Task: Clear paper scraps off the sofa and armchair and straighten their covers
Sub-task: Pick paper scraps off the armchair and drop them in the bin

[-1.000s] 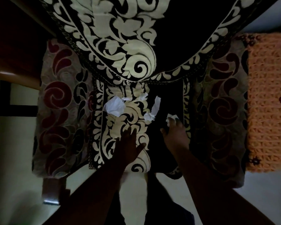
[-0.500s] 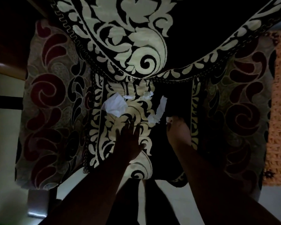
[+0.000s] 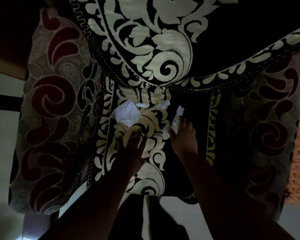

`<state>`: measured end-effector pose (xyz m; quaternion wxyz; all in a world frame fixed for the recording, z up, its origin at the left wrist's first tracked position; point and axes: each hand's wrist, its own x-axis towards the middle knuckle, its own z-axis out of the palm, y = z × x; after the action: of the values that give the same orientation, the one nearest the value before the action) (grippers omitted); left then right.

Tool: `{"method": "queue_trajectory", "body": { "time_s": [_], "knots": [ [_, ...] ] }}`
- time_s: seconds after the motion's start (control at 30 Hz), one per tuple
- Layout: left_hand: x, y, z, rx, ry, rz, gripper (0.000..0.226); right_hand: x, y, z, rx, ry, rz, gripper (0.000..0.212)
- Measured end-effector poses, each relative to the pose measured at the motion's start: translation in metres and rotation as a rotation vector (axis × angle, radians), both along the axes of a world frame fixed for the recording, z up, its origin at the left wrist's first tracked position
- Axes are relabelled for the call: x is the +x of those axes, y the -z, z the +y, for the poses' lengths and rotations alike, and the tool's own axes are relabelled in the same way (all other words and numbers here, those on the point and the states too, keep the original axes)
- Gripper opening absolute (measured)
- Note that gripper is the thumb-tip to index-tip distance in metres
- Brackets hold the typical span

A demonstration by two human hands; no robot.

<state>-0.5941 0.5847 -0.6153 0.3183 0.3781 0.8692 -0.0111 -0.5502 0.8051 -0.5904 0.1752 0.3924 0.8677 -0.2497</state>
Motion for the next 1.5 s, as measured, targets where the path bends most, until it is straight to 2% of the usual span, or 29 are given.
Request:
{"method": "queue_trajectory", "body": {
  "time_s": [0.07,0.13,0.23,0.33,0.37,0.47,0.6,0.73,0.8,0.87,0.97,1.1,1.23,1.3,1.37,1.43,1.5],
  "knots": [
    [-0.001,0.003,-0.002,0.015,0.013,0.029,0.112,-0.005,0.003,-0.005,-0.041,-0.033,-0.084,0.088],
    [0.000,0.004,-0.003,0.027,0.026,0.043,0.111,-0.011,0.010,-0.008,-0.038,-0.086,-0.134,0.090],
    [0.000,0.006,-0.004,0.054,0.021,0.060,0.110,-0.020,0.018,-0.010,0.027,-0.169,-0.216,0.069],
    [-0.001,0.005,-0.006,0.064,0.026,0.061,0.108,-0.027,0.019,-0.007,0.055,-0.237,-0.070,0.030],
    [-0.002,0.005,-0.006,0.073,0.020,0.060,0.109,-0.029,0.016,-0.007,0.022,-0.208,-0.010,0.025],
    [-0.006,0.004,-0.010,0.073,-0.044,0.066,0.111,-0.040,0.004,-0.009,-0.051,-0.145,0.131,0.036],
    [-0.009,0.006,-0.016,0.065,-0.118,0.060,0.110,-0.064,0.001,-0.007,-0.012,-0.161,0.177,0.049],
    [-0.007,0.008,-0.014,0.046,-0.122,0.064,0.111,-0.093,0.005,-0.002,0.051,-0.284,-0.056,0.078],
    [-0.007,0.007,-0.014,0.055,-0.119,0.082,0.110,-0.101,0.013,-0.001,0.059,-0.339,-0.163,0.073],
    [-0.009,0.003,-0.015,0.045,-0.115,0.116,0.109,-0.104,0.019,-0.003,0.084,-0.367,-0.191,0.058],
    [-0.012,0.001,-0.019,0.010,-0.202,0.130,0.111,-0.101,0.022,-0.007,0.131,-0.417,-0.115,0.037],
    [-0.010,0.001,-0.025,0.003,-0.267,0.104,0.115,-0.098,0.012,-0.009,0.106,-0.444,0.083,0.027],
    [-0.008,-0.001,-0.023,0.025,-0.303,0.104,0.118,-0.109,0.004,-0.011,-0.024,-0.450,0.318,0.013],
    [-0.006,-0.001,-0.023,0.025,-0.321,0.111,0.118,-0.120,0.004,-0.015,-0.117,-0.434,0.390,0.022],
    [-0.005,-0.001,-0.023,0.011,-0.339,0.129,0.115,-0.130,0.011,-0.017,-0.145,-0.440,0.403,0.021],
    [-0.003,-0.001,-0.022,-0.010,-0.345,0.145,0.114,-0.136,0.024,-0.020,-0.069,-0.493,0.289,0.040],
    [-0.001,-0.001,-0.022,-0.019,-0.341,0.142,0.113,-0.138,0.039,-0.021,0.123,-0.566,0.159,0.055]
  ]
}}
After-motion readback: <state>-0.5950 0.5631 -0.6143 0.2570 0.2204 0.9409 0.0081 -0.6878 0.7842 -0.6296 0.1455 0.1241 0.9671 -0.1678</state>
